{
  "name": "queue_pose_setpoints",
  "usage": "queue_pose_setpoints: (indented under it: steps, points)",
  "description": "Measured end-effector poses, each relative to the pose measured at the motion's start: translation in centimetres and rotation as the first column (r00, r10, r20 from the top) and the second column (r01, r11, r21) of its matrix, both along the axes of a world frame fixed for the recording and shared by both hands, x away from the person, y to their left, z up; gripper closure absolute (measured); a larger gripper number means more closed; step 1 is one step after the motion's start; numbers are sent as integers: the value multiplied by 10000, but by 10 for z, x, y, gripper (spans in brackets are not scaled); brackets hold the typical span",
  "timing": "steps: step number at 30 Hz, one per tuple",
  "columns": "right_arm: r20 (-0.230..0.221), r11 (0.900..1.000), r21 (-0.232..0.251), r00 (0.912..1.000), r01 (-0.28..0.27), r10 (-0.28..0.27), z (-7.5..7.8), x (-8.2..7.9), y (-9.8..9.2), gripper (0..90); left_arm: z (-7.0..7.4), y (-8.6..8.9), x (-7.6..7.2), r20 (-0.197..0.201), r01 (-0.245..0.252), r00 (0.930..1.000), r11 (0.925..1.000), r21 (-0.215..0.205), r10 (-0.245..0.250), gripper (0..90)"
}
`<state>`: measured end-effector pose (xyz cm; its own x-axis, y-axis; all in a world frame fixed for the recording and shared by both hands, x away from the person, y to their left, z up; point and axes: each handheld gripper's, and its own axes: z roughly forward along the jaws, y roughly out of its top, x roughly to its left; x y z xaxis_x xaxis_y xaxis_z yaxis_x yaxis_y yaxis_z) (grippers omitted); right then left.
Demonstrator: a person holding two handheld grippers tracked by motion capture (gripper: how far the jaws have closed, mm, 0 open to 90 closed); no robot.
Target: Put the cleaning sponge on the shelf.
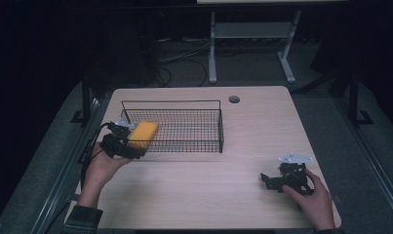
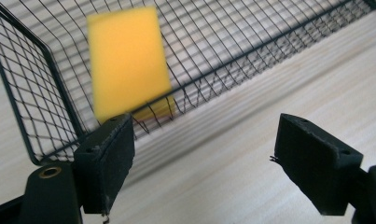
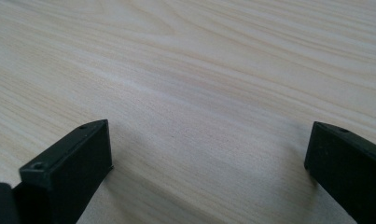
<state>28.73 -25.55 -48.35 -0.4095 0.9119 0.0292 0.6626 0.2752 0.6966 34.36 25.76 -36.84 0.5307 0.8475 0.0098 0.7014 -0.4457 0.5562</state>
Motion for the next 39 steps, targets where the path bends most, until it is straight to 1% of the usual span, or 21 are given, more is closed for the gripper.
queue_pose_setpoints:
  steps: [3,4,7,10,11,12,14,15,16,17,18,21,22,23,24,27,29,32,37,38,39]
  points:
    - [-4,10000,2,10000,4,-4,0,0,0,0,-10,0,-9,-13,2,10000,10000,25,-2,194]
    - [-4,10000,2,10000,4,-4,0,0,0,0,-10,0,-9,-13,2,10000,10000,25,-2,194]
    - [-6,10000,4,10000,5,-5,0,0,0,0,-19,1,-17,84,4,10000,10000,44,-4,194]
    - [-5,10000,0,10000,5,-5,0,0,0,0,-23,1,-21,133,21,9999,10000,74,-22,194]
    - [-6,10000,1,10000,3,-3,0,0,0,0,-27,2,-24,161,39,9999,9999,108,-41,193]
    - [-6,10000,1,10000,3,-3,0,0,0,0,-27,2,-24,161,39,9999,9999,108,-41,193]
    - [-5,10000,0,10000,6,-6,0,0,0,0,-31,3,-28,207,36,9998,10000,69,-38,193]
    - [-5,10000,-2,10000,3,-3,0,0,0,0,-36,4,-31,219,53,9997,9999,120,-55,192]
    - [-5,10000,-2,10000,3,-3,0,0,0,0,-36,4,-31,219,53,9997,9999,120,-55,192]
    - [-4,10000,-2,10000,4,-4,0,0,0,0,-41,6,-34,240,35,9997,9999,99,-38,191]
    - [-4,10000,-2,10000,4,-4,0,0,0,0,-41,6,-34,240,35,9997,9999,99,-38,192]
    - [-5,10000,0,10000,1,-1,0,0,0,0,-49,9,-38,309,-8,9995,10000,79,5,189]
    - [-5,10000,0,10000,1,-1,0,0,0,0,-49,9,-38,309,-8,9995,10000,79,5,189]
    - [-7,10000,-1,10000,1,-1,0,0,0,0,-53,12,-40,284,-43,9996,9999,104,40,189]
    - [-7,10000,-1,10000,1,-1,0,0,0,0,-53,12,-40,284,-43,9996,9999,104,40,188]
    - [-1,10000,4,10000,1,-1,0,0,0,0,-61,14,-42,280,-109,9996,9999,68,107,188]
    - [-7,10000,-2,10000,2,-2,0,0,0,0,-68,16,-45,227,-104,9997,9999,105,102,187]
    - [-6,10000,-1,10000,2,-2,0,0,0,0,-72,16,-48,167,-54,9998,9999,148,52,184]
    - [-2,10000,-1,10000,1,-1,0,0,0,0,-80,17,-52,213,-64,9998,9998,169,60,179]
    - [-2,10000,-4,10000,-1,1,0,0,0,0,-81,17,-52,189,-20,9998,9999,139,17,173]
    - [-4,10000,-2,10000,0,0,0,0,0,0,-84,18,-54,256,69,9996,9998,164,-73,162]
